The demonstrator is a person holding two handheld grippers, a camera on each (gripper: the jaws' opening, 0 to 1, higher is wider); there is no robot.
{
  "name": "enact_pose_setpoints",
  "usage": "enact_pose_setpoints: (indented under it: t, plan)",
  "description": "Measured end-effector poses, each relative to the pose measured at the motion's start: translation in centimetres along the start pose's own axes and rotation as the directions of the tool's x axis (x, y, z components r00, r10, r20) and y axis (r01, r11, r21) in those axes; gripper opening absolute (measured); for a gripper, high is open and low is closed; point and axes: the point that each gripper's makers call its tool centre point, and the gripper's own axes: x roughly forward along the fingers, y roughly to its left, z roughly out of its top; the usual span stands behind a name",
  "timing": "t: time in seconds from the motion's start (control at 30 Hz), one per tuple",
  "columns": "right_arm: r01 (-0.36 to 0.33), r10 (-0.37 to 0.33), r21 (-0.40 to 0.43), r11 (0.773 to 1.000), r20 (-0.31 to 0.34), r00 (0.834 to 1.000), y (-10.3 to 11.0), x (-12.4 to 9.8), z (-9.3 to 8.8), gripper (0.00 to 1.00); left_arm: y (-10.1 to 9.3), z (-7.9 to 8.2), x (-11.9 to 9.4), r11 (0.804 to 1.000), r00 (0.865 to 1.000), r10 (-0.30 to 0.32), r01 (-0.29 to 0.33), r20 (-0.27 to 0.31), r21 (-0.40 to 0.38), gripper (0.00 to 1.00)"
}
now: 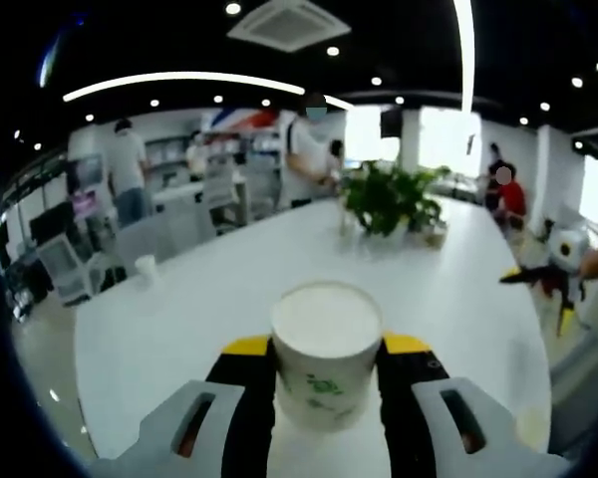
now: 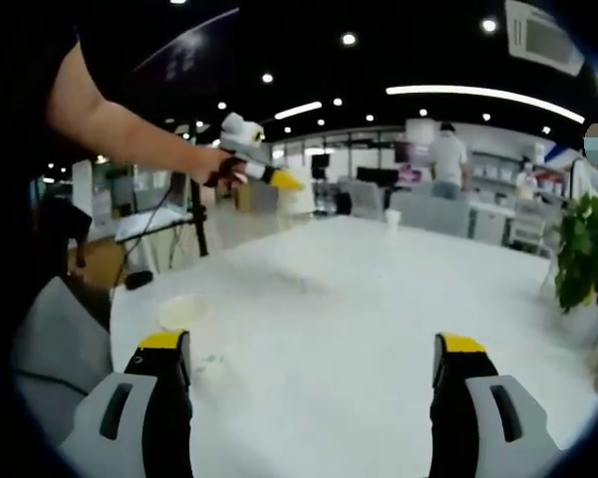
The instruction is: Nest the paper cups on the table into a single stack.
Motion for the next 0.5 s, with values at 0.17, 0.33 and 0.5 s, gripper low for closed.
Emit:
enact_pose_setpoints:
  t: [0.17,0.33,0.5]
  plan:
    - [-0.001,0.001,-0.005,1.000,0.003,1.000,0.2,-0.2,0.1,1.00,-0.6,0.2,-0.2,1.000,1.000,-0.005,0.005,0.004,0.003,0.38]
    - [-0.002,0.002,-0.008,1.000,0.003,1.000,0.3,-0.2,0.2,1.00,-1.1,0.3,-0.3,1.000,1.000,-0.014,0.014,0.000,0.008,0.37]
    - [-0.001,0.001,-0.010,1.000,0.008,1.000,0.3,-0.3,0.5,1.00,-1.5,1.0,-0.8,1.000,1.000,-0.020,0.020,0.007,0.016,0.37]
